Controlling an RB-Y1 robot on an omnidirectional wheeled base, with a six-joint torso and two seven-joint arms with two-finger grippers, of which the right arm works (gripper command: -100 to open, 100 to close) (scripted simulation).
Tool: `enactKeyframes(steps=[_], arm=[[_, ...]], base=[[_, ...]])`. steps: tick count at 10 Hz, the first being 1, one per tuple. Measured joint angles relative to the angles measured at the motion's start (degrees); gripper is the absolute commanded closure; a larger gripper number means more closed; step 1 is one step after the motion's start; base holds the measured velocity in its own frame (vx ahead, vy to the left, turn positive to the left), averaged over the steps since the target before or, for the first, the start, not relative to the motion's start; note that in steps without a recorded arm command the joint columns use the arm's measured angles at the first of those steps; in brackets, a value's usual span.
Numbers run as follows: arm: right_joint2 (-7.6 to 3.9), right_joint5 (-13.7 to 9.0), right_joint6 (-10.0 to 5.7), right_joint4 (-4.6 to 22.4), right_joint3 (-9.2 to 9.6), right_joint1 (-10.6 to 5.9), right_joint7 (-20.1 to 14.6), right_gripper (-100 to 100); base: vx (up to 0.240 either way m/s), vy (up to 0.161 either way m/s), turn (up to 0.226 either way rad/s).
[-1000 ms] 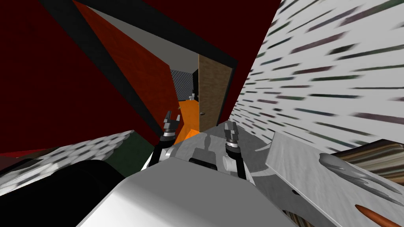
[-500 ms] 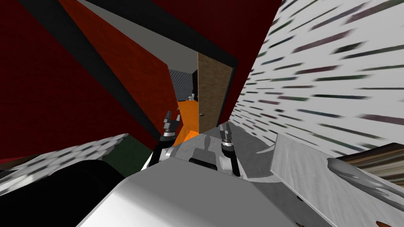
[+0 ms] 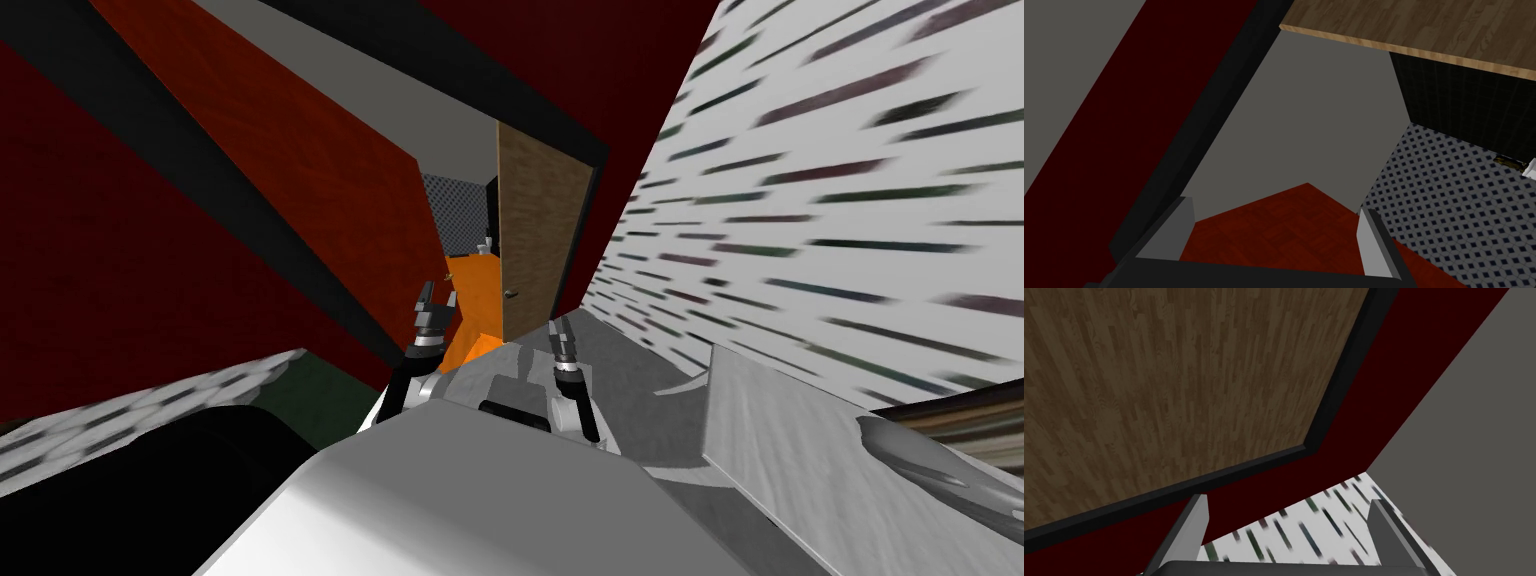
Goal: Push the door open
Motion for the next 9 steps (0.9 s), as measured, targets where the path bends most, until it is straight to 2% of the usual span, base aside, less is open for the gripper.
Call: enactKeyframes(steps=[1, 4, 6, 9], arm=[[0.18, 0.1, 0.05, 1.5, 0.62, -0.78, 0.0, -100], [-0.25, 0.1, -0.83, 5.4, 2.45, -1.70, -0.2, -100], [-0.26, 0.1, -0.50, 7.5, 3.68, -2.65, -0.2, -100], [-0.63, 0.0, -1.73, 12.2, 5.29, -4.10, -0.5, -100]], base=[[0.096, 0.003, -0.006], [0.097, 0.010, -0.009], [0.104, 0.011, -0.008], [0.096, 0.011, -0.009]])
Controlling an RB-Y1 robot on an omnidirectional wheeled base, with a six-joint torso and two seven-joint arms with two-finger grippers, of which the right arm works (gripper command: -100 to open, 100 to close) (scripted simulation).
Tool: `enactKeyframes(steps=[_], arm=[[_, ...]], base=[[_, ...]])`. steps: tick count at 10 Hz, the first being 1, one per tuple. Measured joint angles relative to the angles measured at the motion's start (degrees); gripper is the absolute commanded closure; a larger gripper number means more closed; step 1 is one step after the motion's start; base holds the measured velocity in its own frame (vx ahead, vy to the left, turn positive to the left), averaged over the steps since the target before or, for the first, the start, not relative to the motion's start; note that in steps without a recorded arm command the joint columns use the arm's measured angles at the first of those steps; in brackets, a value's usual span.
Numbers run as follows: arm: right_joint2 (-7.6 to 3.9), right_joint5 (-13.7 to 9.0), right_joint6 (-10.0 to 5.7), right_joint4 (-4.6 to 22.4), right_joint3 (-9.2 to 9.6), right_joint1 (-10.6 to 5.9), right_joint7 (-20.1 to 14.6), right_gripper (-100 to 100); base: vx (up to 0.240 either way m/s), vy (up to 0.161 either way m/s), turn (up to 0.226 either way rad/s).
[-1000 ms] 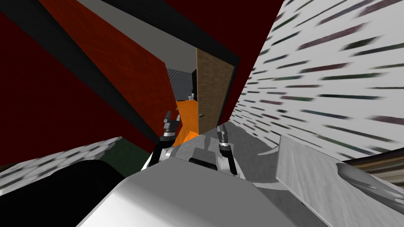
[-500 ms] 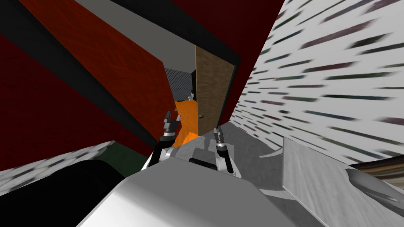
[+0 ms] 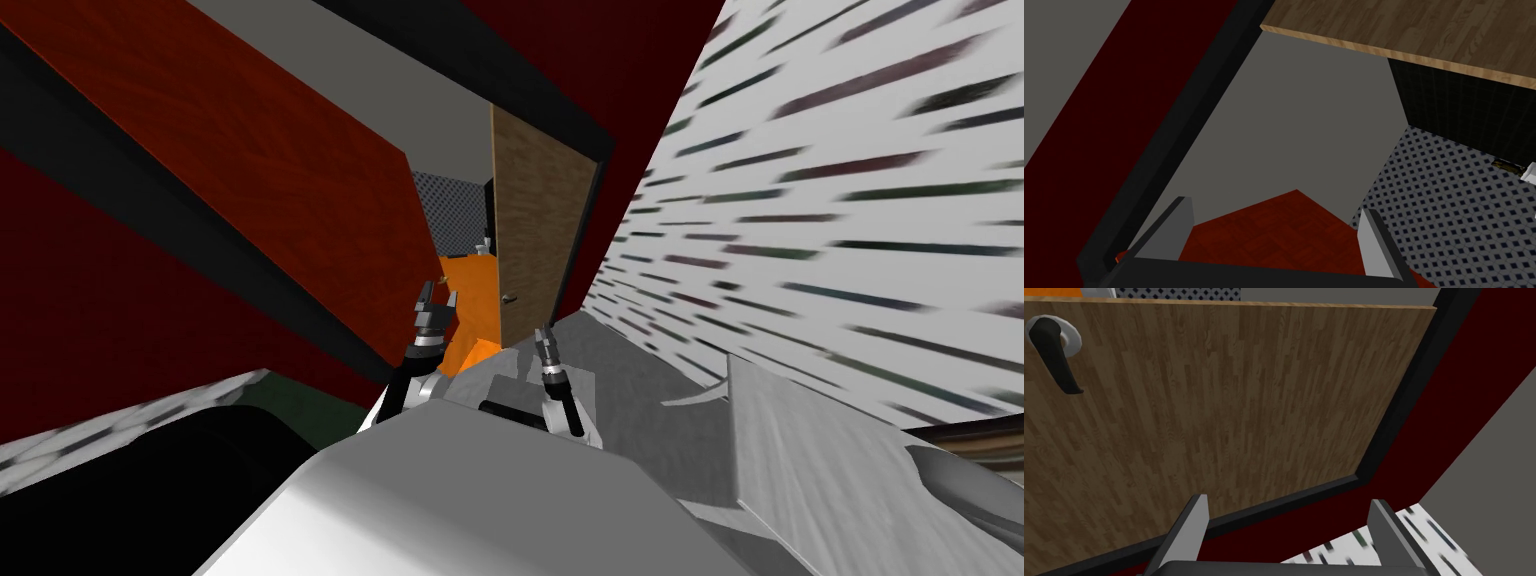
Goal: Push the door open
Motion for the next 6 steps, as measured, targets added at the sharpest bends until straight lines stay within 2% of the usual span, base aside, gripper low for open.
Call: enactKeyframes(steps=[2, 3, 6], arm=[[-0.35, -0.1, 0.00, 2.5, 0.95, -1.17, -0.4, -100], [-0.43, -0.1, 0.28, 3.0, 1.65, -1.24, -0.4, -100], [-0.24, -0.1, -0.51, 6.6, 2.76, -2.60, -0.5, -100]], base=[[0.110, 0.010, -0.008], [0.059, 0.006, -0.003], [0.072, 0.005, -0.007]])
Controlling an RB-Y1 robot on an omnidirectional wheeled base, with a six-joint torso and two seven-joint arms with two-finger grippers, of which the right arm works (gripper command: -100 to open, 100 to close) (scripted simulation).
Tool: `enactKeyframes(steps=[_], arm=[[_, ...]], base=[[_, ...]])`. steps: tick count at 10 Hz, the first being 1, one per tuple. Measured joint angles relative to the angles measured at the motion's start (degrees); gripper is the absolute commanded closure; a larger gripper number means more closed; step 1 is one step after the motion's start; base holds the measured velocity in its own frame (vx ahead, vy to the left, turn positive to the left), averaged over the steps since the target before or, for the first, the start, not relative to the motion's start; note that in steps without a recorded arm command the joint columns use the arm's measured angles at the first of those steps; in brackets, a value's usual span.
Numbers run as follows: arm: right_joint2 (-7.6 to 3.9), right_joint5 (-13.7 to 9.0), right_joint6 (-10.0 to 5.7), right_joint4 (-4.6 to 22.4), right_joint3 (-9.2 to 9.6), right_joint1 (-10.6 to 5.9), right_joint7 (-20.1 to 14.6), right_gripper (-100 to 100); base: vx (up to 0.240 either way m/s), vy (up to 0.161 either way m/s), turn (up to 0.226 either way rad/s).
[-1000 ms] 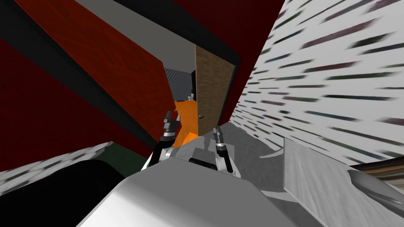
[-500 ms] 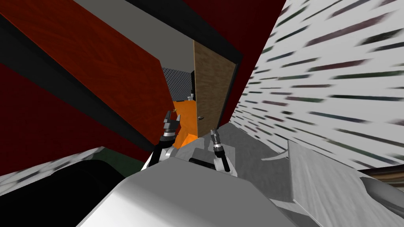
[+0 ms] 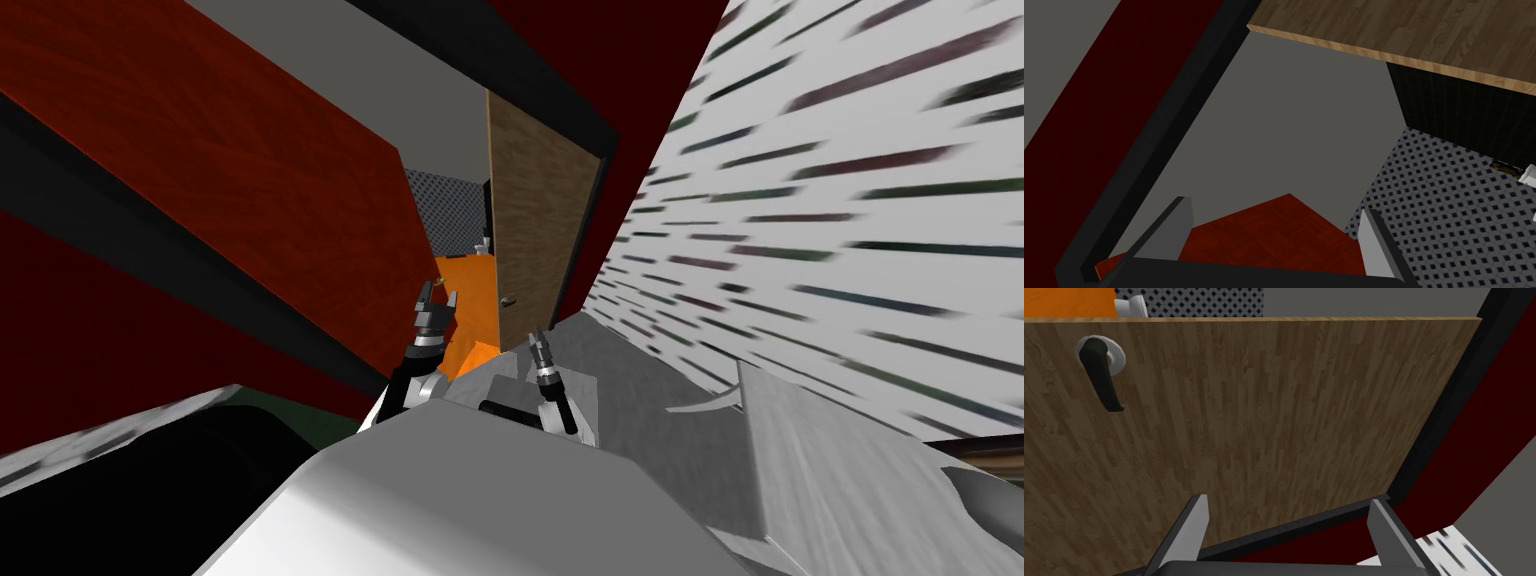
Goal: Push the door open
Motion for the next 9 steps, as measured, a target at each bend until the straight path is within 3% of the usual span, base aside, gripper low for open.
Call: enactKeyframes(steps=[9], arm=[[-0.24, 0.0, -1.49, 10.9, 5.00, -3.41, -0.5, -100]], base=[[0.100, 0.009, -0.008]])
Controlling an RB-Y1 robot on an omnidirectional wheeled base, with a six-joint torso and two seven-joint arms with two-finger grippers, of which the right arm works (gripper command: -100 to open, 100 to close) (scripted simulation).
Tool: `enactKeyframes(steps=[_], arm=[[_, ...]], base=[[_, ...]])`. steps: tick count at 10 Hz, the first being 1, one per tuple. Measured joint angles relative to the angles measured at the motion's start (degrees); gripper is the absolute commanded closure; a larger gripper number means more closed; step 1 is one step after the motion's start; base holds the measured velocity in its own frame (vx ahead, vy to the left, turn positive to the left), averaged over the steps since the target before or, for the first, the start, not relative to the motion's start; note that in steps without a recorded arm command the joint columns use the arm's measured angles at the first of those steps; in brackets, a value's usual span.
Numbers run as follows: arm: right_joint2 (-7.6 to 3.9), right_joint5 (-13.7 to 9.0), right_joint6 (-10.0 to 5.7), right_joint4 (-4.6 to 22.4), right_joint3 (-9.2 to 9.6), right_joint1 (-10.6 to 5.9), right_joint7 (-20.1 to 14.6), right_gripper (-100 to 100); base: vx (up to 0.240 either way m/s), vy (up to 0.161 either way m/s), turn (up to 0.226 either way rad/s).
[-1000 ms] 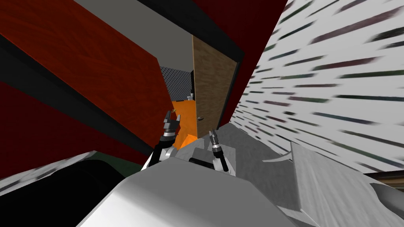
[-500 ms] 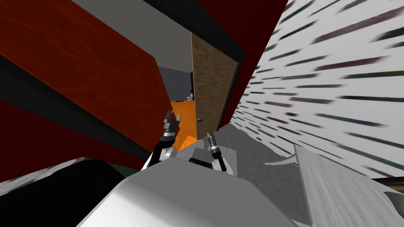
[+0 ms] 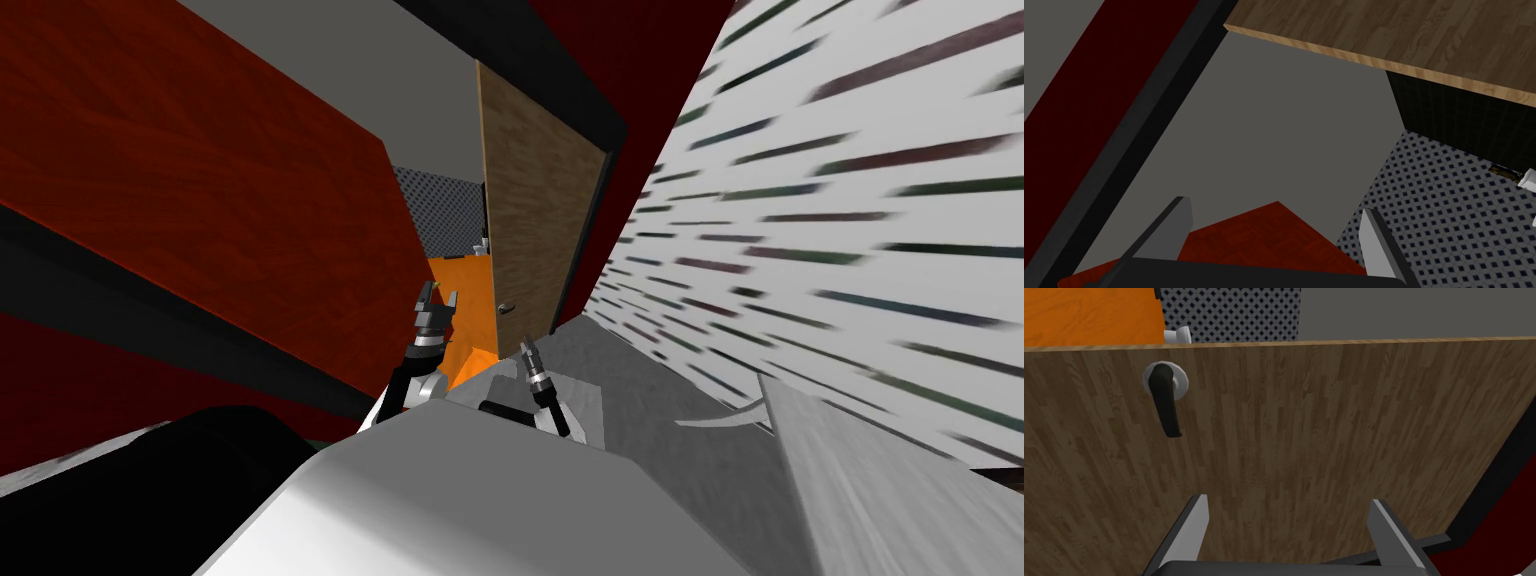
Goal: Push the door open
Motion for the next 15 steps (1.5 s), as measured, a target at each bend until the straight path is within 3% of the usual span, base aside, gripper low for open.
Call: enactKeyframes(steps=[9, 11, 15], arm=[[-0.18, 0.0, -0.60, 8.9, 4.24, -3.17, -0.6, -100], [0.12, -0.1, -1.71, 12.7, 5.18, -4.48, -0.7, -100], [0.11, -0.1, -1.91, 17.3, 7.45, -6.16, -1.0, -100]], base=[[0.098, 0.007, -0.007], [0.155, 0.011, -0.010], [0.140, 0.010, -0.007]])
